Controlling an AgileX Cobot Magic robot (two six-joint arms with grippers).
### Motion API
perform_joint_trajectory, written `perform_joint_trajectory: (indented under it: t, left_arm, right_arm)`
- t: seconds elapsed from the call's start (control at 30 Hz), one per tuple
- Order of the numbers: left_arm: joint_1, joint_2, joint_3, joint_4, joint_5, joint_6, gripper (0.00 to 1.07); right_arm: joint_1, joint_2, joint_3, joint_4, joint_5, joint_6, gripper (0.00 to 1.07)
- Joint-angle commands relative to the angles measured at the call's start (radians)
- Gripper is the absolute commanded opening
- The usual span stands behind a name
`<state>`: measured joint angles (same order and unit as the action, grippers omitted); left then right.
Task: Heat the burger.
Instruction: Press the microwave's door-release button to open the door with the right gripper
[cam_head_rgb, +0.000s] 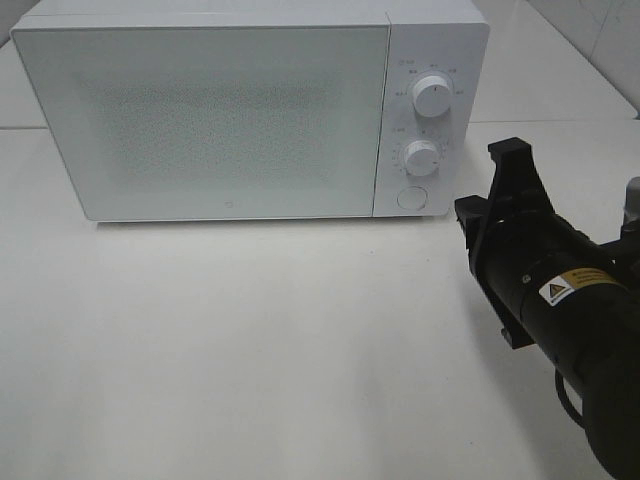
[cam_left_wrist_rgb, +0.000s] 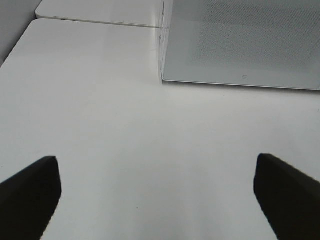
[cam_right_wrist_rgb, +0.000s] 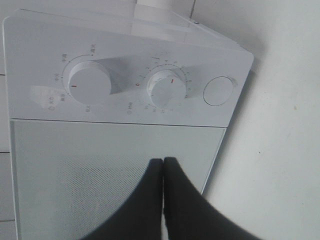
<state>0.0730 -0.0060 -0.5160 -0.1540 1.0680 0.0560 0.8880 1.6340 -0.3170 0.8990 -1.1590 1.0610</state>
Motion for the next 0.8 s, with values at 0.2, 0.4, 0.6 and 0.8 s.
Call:
perform_joint_trajectory:
  t: [0.2,0.4,0.6,0.8]
  left_arm:
    - [0.002,-0.017,0.0,-0.005,0.002,-0.002,0.98]
    - [0.002,-0.017,0.0,-0.005,0.002,-0.002,0.98]
    - [0.002,-0.017,0.0,-0.005,0.002,-0.001,0.98]
    - [0.002,-0.017,0.0,-0.005,0.002,-0.001,0.98]
  right_arm:
    - [-0.003,0.026,-0.01,0.019,0.033,0.047,0.0]
    - [-0.003,0.089,-0.012,0.003,0.037,0.13,0.0]
    - [-0.004,0.133,-0.035,0.004,0.049,0.162,0.0]
    - [-0.004,0.202,-0.095,0.004,0.058,0.166,0.0]
